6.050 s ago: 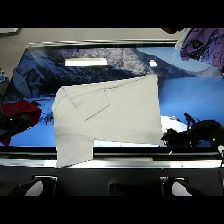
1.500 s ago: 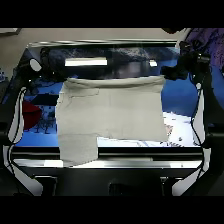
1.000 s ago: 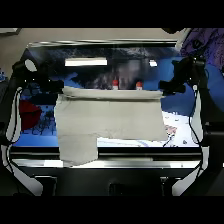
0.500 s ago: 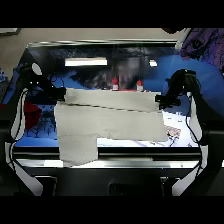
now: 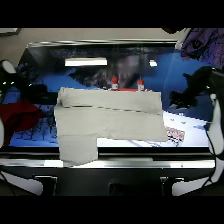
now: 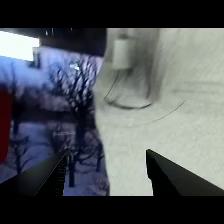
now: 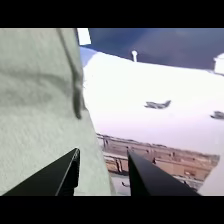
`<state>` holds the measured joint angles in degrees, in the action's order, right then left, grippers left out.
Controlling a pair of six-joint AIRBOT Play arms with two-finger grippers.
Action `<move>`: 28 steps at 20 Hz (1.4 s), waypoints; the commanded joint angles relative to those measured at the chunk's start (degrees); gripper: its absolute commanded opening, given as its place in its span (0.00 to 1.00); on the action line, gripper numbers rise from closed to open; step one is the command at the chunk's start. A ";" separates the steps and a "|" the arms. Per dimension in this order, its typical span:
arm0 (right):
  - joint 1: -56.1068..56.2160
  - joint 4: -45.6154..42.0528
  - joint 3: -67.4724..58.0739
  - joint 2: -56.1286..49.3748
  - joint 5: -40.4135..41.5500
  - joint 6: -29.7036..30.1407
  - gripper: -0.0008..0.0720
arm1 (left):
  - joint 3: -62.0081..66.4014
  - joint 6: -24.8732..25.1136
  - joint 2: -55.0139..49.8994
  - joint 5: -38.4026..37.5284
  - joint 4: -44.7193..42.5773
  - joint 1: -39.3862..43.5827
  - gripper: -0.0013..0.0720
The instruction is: Fold the clothes and pants, and hang the long-sleeved shirts on hangers.
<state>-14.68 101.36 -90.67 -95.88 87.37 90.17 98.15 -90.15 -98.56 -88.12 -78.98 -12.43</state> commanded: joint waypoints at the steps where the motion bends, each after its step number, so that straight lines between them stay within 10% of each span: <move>1: -9.53 7.06 15.93 10.95 -5.11 4.04 0.50 | -23.47 -0.26 14.29 5.62 5.01 -7.78 0.76; 9: -11.85 9.99 34.62 22.08 -10.78 5.42 0.50 | -67.25 5.44 39.82 17.94 17.07 -10.36 0.76; 24: -11.85 14.75 34.64 22.08 -10.29 5.38 0.50 | -78.05 9.86 39.10 17.16 26.18 -10.34 0.76; 26: -11.85 14.45 34.91 22.05 -10.25 5.42 0.50 | -78.93 9.86 39.10 17.16 26.53 -10.34 0.62; 28: -11.85 12.17 35.95 22.05 -10.10 5.44 0.51 | -79.03 9.86 39.10 17.14 26.56 -10.36 0.22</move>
<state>-26.48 115.35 -55.55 -73.84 77.10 95.57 19.86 -80.36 -59.42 -70.54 -53.63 -22.72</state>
